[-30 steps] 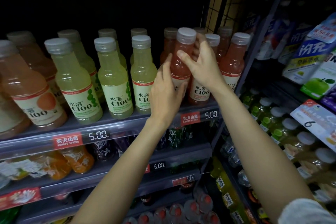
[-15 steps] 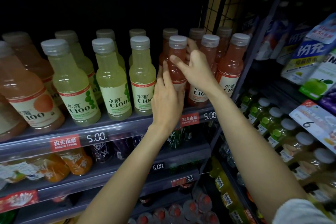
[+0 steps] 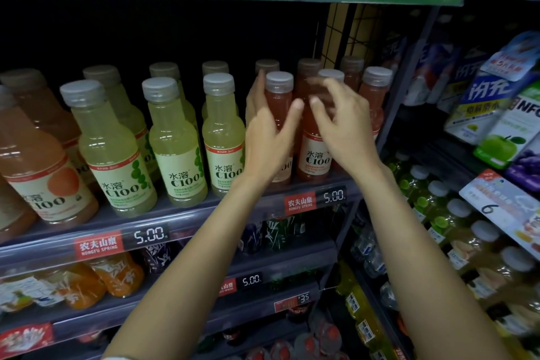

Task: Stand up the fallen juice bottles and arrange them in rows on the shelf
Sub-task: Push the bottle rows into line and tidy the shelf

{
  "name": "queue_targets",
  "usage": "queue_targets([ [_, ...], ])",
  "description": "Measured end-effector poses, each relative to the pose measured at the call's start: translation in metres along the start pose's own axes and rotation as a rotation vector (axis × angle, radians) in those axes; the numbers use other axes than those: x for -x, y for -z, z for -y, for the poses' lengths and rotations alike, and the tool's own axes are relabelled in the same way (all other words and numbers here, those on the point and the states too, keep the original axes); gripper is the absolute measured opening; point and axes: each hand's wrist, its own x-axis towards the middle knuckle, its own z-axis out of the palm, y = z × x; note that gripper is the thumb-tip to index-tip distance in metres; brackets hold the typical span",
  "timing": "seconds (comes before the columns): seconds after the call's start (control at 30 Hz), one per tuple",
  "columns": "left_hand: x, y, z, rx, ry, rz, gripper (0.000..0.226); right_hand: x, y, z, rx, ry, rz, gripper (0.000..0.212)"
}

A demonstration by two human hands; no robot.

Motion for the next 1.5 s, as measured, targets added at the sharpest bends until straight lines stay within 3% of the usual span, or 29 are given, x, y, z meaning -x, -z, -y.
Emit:
queue_targets([
  [0.1,-0.016,0.003,-0.014,0.181,0.207,-0.068,0.054,0.016,-0.012,-0.001,0.026,-0.097,0.069,0.038],
  [0.2,-0.023,0.001,-0.018,0.151,0.271,-0.051,0.047,0.026,-0.028,0.002,0.047,-0.084,0.071,0.050],
  [0.33,-0.028,-0.007,-0.012,0.161,0.312,-0.036,0.060,0.019,-0.030,0.006,0.272,-0.065,0.023,0.056],
  [0.47,-0.037,-0.004,-0.012,0.287,0.450,-0.063,0.095,0.010,-0.034,0.010,0.203,-0.121,0.100,0.056],
  [0.57,-0.037,-0.005,-0.013,0.275,0.460,-0.062,0.094,0.007,-0.037,0.012,0.086,-0.165,0.148,0.051],
  [0.7,-0.035,-0.007,-0.014,0.249,0.410,-0.099,0.036,0.008,-0.039,0.012,0.089,-0.139,0.132,0.049],
  [0.73,-0.035,-0.007,-0.013,0.243,0.393,-0.095,0.032,0.008,-0.039,0.012,0.105,-0.134,0.130,0.050],
  [0.83,-0.033,-0.011,-0.007,0.230,0.361,-0.101,0.052,0.008,-0.039,0.010,0.140,-0.134,0.135,0.051],
  [1.0,-0.024,-0.013,0.001,0.252,0.261,-0.139,0.048,0.012,-0.036,0.008,0.039,-0.164,0.138,0.054],
  [1.17,-0.001,-0.019,0.005,0.113,0.090,-0.122,0.075,0.046,-0.018,0.002,-0.052,-0.138,-0.156,0.036],
  [1.3,0.015,-0.027,0.023,0.055,0.001,-0.142,0.093,0.070,-0.007,-0.012,0.023,-0.143,-0.348,0.025],
  [1.4,0.022,-0.029,0.032,0.176,0.108,-0.154,0.093,0.082,-0.003,-0.028,0.048,-0.172,-0.355,0.026],
  [1.5,0.017,-0.030,0.031,0.332,0.327,-0.231,0.071,0.091,-0.002,-0.037,0.015,-0.212,-0.333,0.026],
])
